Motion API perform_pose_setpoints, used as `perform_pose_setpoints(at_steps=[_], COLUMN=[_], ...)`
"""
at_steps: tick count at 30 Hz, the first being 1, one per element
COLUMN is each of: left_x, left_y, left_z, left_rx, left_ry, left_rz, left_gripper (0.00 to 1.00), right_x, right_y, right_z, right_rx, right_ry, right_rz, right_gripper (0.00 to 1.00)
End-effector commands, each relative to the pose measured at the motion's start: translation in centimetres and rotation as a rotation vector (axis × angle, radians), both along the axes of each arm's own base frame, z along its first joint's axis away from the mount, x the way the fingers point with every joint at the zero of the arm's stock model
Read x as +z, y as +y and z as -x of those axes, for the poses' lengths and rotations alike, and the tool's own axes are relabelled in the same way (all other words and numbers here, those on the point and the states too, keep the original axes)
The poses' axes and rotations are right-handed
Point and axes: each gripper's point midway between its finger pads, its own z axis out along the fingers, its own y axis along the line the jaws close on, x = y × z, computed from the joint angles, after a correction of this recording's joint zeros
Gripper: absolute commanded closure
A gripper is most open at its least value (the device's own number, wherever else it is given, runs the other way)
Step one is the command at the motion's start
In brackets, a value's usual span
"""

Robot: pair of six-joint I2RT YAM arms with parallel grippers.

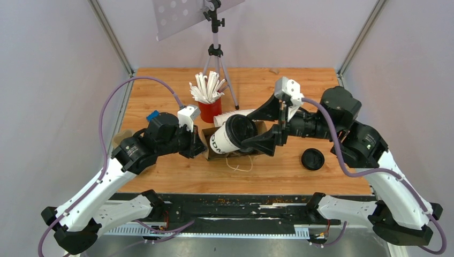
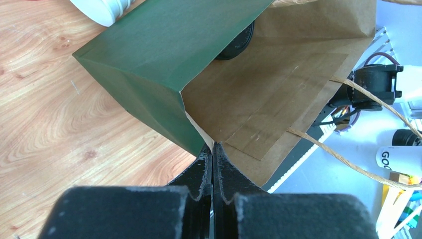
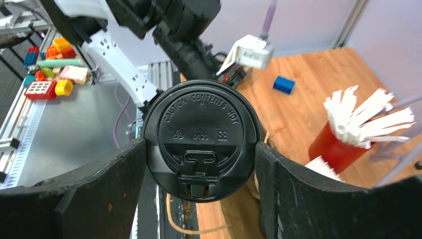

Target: Pack the takeout coffee

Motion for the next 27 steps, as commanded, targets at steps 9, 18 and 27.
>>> perform_pose_setpoints(at_steps=[9,18,27], left_x=[2.0,1.3,1.1], left_y=[0.5,0.1,0.0], left_z=[0.4,1.2,1.7], left_rx=[-0.063,-0.146,-0.194], left_ry=[-0.133,-0.157,-0.183], left_rz=[0.03,0.027,0.03], left_gripper=[1.0,1.0,1.0], right_x=[-6.8,-11.7,-14.4], right_y=[2.2,4.4,6.5], right_z=[-2.6,-1.6,-0.6], right_rx=[-0.097,-0.01,0.056], right_ry=[-0.195,-0.432,-0.635], right_rz=[0.238,0.425,0.558], right_gripper=[0.34,0.33,0.32])
